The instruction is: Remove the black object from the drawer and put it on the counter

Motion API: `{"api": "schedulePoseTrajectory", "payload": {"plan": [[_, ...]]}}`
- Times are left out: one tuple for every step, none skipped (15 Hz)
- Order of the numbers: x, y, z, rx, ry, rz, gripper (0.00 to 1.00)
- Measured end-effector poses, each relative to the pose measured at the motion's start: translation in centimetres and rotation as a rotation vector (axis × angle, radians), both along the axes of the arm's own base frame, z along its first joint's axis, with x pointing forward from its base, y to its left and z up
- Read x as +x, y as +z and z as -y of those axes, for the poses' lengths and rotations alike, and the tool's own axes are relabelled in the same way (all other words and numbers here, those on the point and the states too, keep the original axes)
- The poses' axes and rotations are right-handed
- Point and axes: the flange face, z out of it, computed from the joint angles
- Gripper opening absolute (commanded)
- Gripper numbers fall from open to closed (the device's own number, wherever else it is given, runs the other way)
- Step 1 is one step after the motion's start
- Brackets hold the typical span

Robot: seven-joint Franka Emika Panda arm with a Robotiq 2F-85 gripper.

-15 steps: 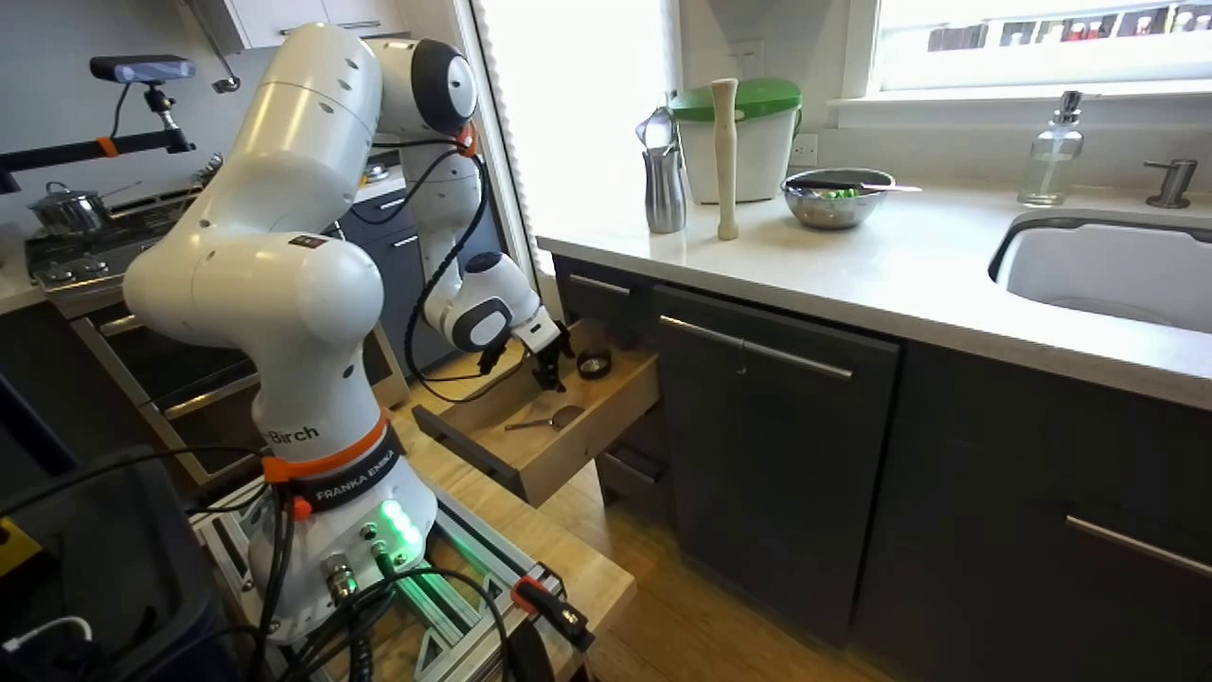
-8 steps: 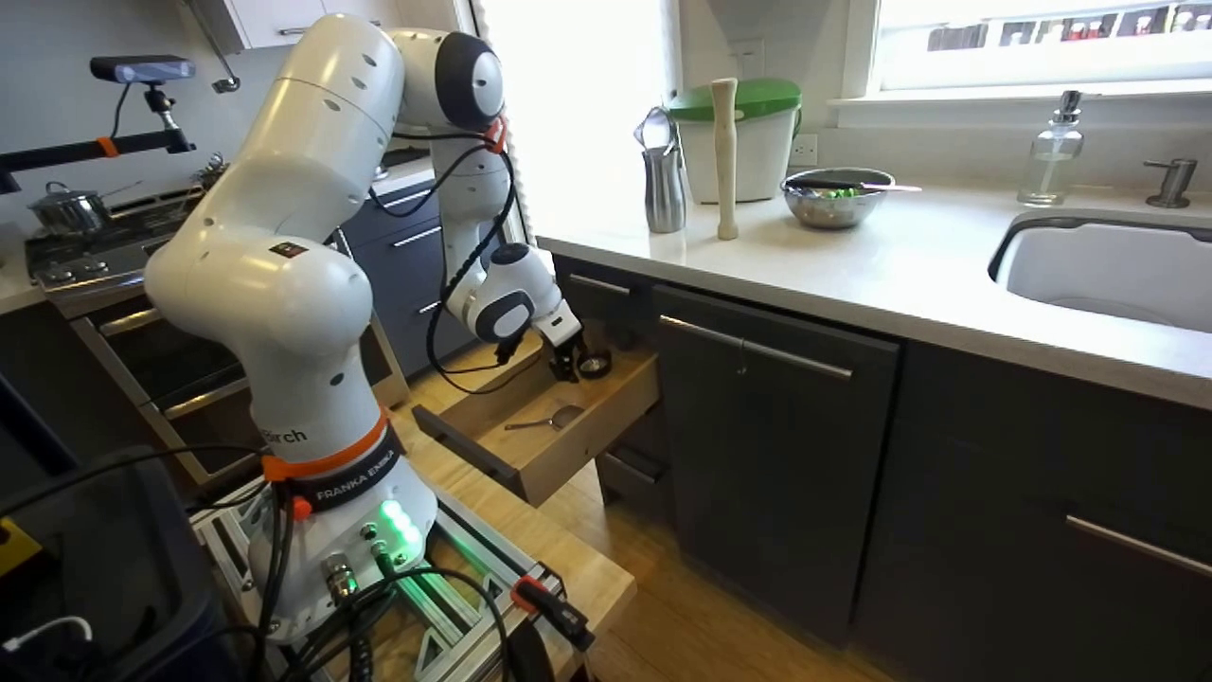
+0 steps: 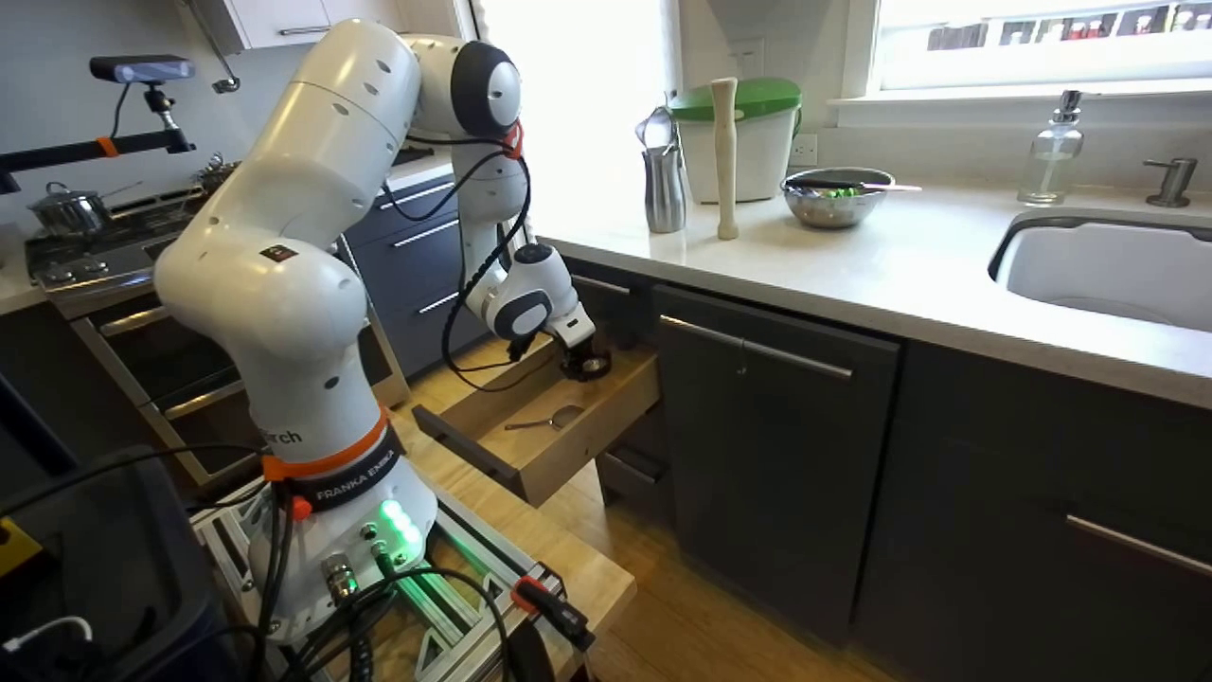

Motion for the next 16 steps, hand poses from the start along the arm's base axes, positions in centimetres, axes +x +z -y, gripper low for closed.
{"api": "schedulePoseTrajectory", "payload": {"plan": [[0.1,-0.3,0.0,0.006,-0.001,-0.011,0.28],[0.3,-0.6,-0.1,0.014,-0.001,-0.023,0.21],[0.4,-0.9,-0.1,0.021,-0.002,-0.036,0.21],[0.6,-1.3,-0.1,0.027,-0.003,-0.047,0.17],[0.7,-1.6,-0.1,0.031,-0.004,-0.053,0.14],[1.0,-1.5,-0.2,0.036,-0.006,-0.048,0.09],[1.2,-1.4,-0.2,0.04,-0.007,-0.048,0.04],[1.3,-1.4,-0.1,0.042,-0.008,-0.048,0.0],[1.4,-1.3,-0.1,0.044,-0.009,-0.047,0.02],[1.4,-1.3,-0.1,0.045,-0.01,-0.047,0.02],[1.5,-1.3,0.0,0.045,-0.01,-0.046,0.03],[1.5,-1.3,-0.1,0.047,-0.008,-0.046,0.03],[1.4,-1.2,-0.2,0.048,-0.003,-0.046,0.03],[1.2,-1.1,-0.3,0.046,0.008,-0.048,0.03],[0.7,-1.0,-0.5,0.043,0.024,-0.053,0.03],[-0.1,-0.8,-0.5,0.037,0.043,-0.062,0.03]]}}
